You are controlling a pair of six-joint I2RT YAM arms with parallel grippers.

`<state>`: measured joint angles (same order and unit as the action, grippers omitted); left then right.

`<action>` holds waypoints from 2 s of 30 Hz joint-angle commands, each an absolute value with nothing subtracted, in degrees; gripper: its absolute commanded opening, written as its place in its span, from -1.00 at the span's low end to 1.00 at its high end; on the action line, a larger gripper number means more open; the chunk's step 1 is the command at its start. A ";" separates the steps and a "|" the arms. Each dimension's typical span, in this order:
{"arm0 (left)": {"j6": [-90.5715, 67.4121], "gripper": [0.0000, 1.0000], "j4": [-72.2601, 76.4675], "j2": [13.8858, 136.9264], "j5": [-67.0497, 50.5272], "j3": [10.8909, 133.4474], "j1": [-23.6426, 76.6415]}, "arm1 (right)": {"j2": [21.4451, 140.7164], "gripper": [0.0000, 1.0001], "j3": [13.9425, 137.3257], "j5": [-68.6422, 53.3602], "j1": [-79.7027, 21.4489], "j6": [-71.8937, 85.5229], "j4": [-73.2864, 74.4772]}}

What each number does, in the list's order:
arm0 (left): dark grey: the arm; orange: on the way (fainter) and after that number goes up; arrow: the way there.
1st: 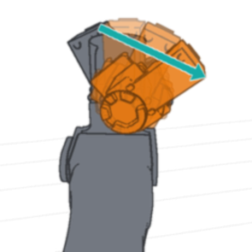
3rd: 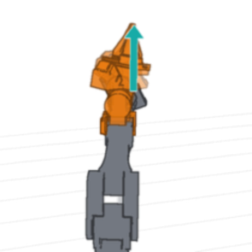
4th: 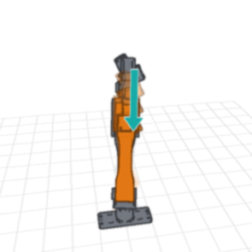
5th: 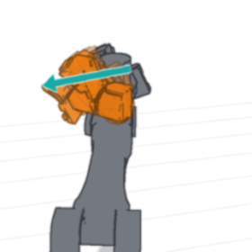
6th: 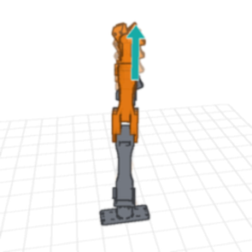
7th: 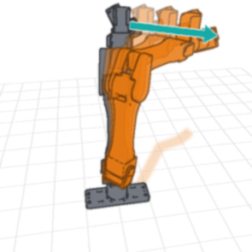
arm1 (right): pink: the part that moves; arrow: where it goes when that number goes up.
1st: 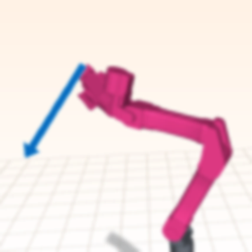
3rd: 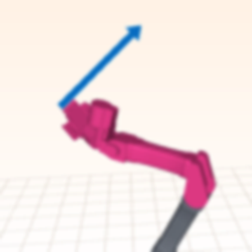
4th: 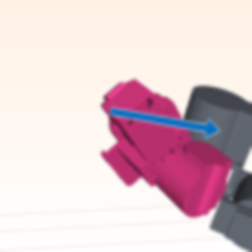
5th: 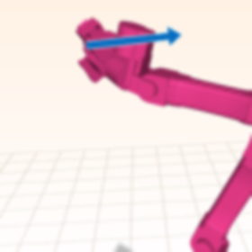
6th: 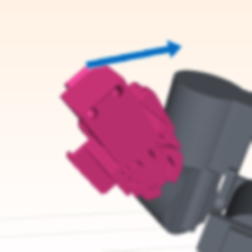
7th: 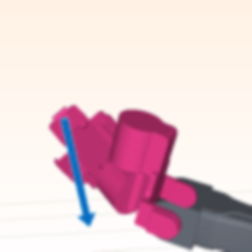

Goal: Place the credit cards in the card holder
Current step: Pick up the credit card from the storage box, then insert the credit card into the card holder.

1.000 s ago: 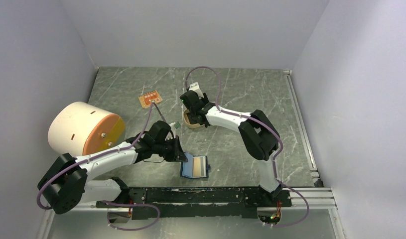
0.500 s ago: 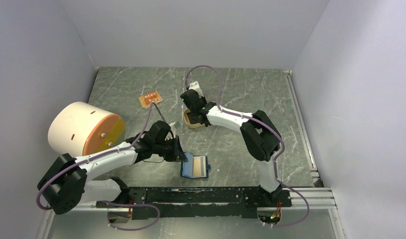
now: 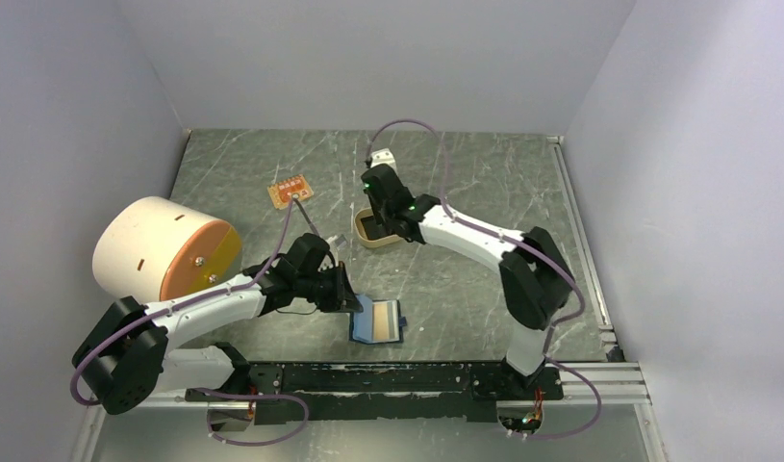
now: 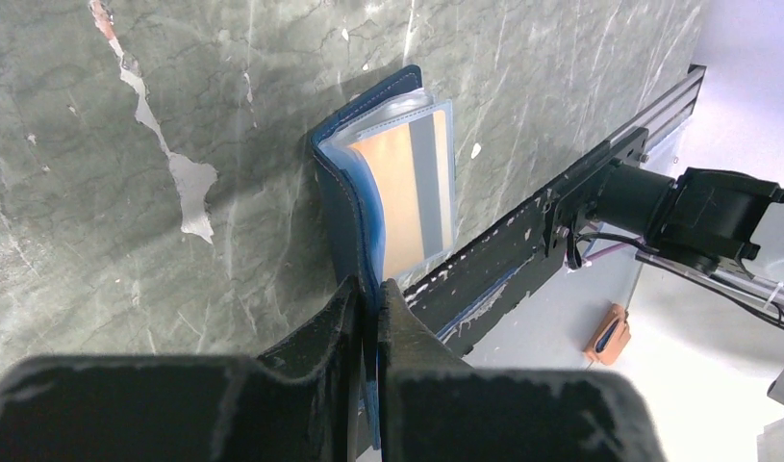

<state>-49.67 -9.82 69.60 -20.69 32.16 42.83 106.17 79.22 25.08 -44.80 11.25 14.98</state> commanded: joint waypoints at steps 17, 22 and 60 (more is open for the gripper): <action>-54.20 -0.69 8.42 79.31 -22.63 29.85 40.66 | 64.36 -1.00 40.98 0.95 -45.06 37.70 1.94; -52.42 -0.56 3.92 79.39 -19.38 29.97 40.44 | 60.35 -1.00 30.30 -0.63 -46.64 44.42 -7.37; -50.23 -0.60 4.66 78.22 -17.89 25.25 39.60 | 73.74 -1.00 14.03 -3.65 -46.93 57.75 -32.60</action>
